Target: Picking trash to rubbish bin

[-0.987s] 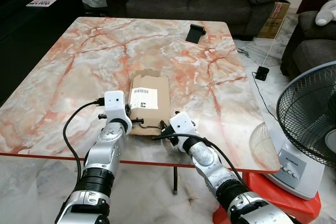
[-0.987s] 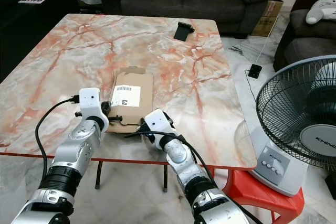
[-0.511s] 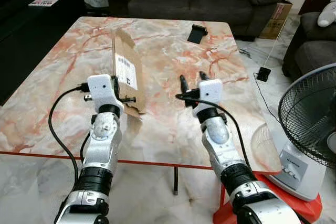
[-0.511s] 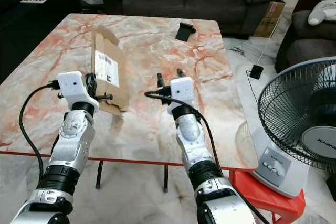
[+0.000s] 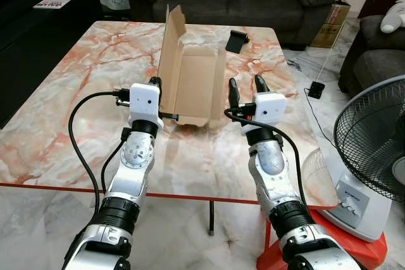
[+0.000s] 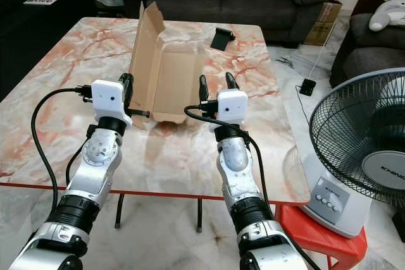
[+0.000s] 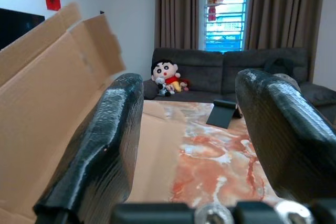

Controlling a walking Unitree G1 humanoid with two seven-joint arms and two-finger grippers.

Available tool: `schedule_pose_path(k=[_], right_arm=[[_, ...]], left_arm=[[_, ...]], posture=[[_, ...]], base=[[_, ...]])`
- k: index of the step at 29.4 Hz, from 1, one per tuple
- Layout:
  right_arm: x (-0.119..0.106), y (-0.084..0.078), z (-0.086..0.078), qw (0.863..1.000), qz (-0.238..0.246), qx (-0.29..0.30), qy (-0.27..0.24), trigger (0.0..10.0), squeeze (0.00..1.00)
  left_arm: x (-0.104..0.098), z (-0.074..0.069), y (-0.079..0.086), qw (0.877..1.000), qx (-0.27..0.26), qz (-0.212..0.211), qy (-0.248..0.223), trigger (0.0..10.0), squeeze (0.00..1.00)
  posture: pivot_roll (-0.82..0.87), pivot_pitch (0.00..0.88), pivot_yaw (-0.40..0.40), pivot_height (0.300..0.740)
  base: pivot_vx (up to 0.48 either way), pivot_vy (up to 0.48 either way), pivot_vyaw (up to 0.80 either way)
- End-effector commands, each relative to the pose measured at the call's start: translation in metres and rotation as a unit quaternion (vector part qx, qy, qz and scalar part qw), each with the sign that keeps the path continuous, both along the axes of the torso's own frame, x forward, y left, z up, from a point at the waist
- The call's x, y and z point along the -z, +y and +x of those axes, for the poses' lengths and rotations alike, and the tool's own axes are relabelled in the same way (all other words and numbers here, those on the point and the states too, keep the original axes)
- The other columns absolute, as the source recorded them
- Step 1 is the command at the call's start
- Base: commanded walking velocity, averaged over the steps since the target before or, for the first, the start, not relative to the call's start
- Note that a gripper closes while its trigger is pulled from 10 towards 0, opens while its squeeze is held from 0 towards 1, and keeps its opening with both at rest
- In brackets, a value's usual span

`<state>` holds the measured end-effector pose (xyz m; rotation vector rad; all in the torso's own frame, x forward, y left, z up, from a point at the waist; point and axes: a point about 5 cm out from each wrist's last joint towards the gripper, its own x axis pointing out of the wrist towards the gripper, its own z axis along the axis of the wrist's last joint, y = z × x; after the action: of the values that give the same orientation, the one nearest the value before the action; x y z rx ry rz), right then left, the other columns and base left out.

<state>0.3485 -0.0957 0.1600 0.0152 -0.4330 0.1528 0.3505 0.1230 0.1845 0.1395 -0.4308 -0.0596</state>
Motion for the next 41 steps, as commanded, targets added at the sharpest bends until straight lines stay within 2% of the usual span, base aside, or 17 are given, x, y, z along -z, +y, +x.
schedule_pose_path(k=[1,8,41], right_arm=[[-0.0067,-0.0016,-0.0007,1.0,0.009,0.005,-0.017,10.0,0.0],[-0.0101,-0.0034,-0.0004,1.0,0.012,0.008,-0.024,10.0,0.0],[-0.0064,-0.0065,-0.0024,1.0,0.009,0.014,-0.02,10.0,0.0]], left_arm=[[-0.0039,0.0014,0.0006,1.0,-0.009,-0.001,-0.018,10.0,0.0],[-0.0056,0.0024,0.0055,0.999,-0.019,-0.01,-0.027,10.0,0.0],[-0.0056,0.0051,0.0045,0.999,-0.015,-0.013,-0.04,10.0,0.0]], posture=[[-0.02,0.0,-0.014,0.74],[-0.03,0.0,-0.009,0.74],[-0.04,0.0,0.002,0.74]], base=[[0.0,0.0,0.0],[0.0,0.0,0.0],[0.0,0.0,0.0]])
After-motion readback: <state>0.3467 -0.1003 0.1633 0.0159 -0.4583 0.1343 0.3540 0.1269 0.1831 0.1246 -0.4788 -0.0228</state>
